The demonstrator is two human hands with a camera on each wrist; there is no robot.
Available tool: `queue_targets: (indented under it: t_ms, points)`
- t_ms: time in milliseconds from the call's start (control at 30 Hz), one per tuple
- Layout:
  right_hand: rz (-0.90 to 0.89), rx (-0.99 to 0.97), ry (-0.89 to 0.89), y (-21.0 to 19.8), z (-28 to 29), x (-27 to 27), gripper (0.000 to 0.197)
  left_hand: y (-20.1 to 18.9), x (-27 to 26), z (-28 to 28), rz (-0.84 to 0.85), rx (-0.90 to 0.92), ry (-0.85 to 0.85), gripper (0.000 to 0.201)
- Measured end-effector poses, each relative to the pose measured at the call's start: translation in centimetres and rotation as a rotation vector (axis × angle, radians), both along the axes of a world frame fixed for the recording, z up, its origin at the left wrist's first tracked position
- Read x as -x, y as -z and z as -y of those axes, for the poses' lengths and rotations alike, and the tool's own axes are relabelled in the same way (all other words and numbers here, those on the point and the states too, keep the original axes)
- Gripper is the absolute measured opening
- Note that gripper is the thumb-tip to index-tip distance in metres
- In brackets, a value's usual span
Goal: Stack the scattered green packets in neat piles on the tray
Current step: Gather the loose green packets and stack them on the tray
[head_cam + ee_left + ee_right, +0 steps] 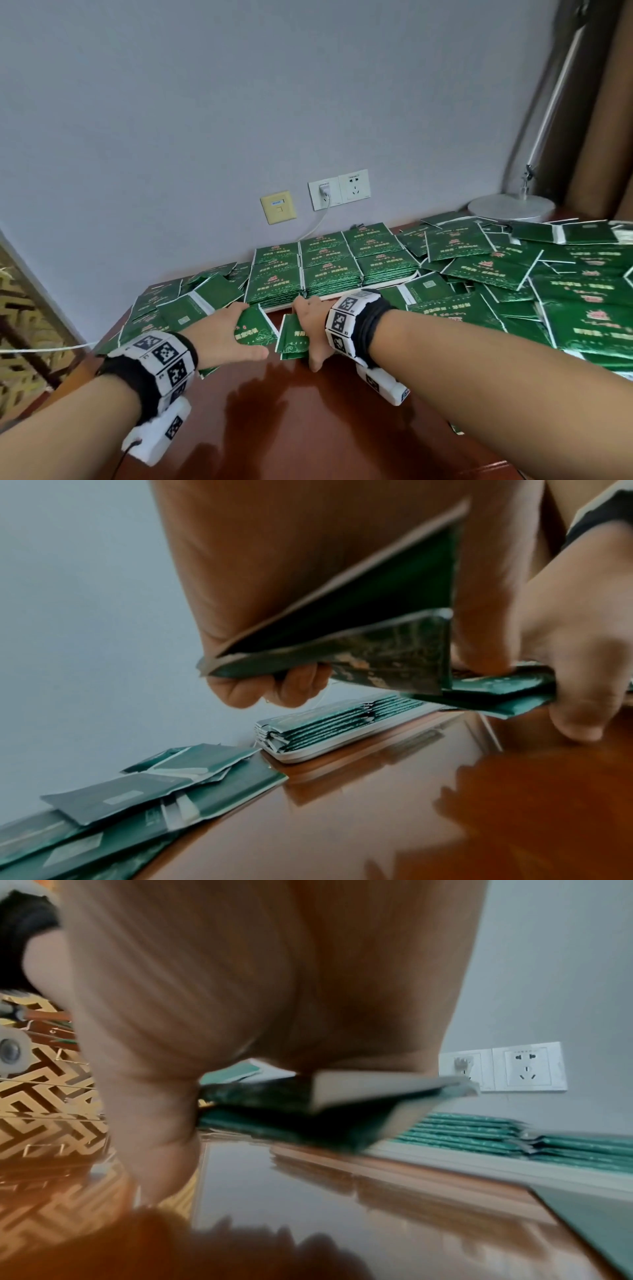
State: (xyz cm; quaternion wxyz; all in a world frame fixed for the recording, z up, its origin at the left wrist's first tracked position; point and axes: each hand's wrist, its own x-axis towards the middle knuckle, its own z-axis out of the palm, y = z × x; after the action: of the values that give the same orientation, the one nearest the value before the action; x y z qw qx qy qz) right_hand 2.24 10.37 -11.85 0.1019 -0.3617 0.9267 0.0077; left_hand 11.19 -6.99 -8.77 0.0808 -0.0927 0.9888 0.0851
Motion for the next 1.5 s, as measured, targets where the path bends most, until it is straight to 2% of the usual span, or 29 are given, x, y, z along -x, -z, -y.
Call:
queue_targets:
  t_ms: [33,100,233,400,533,733,900,1200,1300,1500]
  points:
    - [0.002,-0.004,0.009,-0.2,-0.2,0.3,0.093,-0.1,-0.1,0.0,0.026,0.009,0.014,0.108]
    - [-0.004,0.003,0.031,-0.9,-0.7,1.2,0.094,-0.2,-0.1,-0.3,0.060,0.013,0.017,0.108]
    - [-0.041,0.034,0.059,-2.7,-2.8,3.3,0.090,-0.6,0.4,-2.0,0.038,-0.009,0.004,0.083]
    - [-0.080,0.053,0.153,-4.7,-6.4,6.1,0.089,-1.2,2.4,-5.7,0.007,-0.020,0.094,0.076]
    - [-0.107,0.056,0.208,-6.0,-9.0,8.6,0.095,-2.0,5.1,-8.9,-0.031,-0.011,0.178,0.079]
    - [-0.134,0.082,0.276,-7.7,-11.3,12.8,0.085,-2.1,10.8,-11.3,-0.104,0.039,0.240,0.092]
    - [-0.158,0.074,0.307,-9.0,-12.1,17.3,0.082,-2.3,16.8,-13.0,-0.089,0.079,0.264,0.092]
    - [-0.179,0.046,0.333,-8.1,-13.3,25.0,0.076,-1.4,27.4,-15.7,-0.082,0.116,0.322,0.096]
    - [-0.192,0.031,0.323,-7.5,-14.0,27.0,0.075,-0.8,29.8,-16.1,-0.057,0.099,0.334,0.098]
    - [-0.092,0.073,0.286,-6.7,-13.7,30.0,0.073,0.3,32.3,-16.0,0.014,0.077,0.349,0.098]
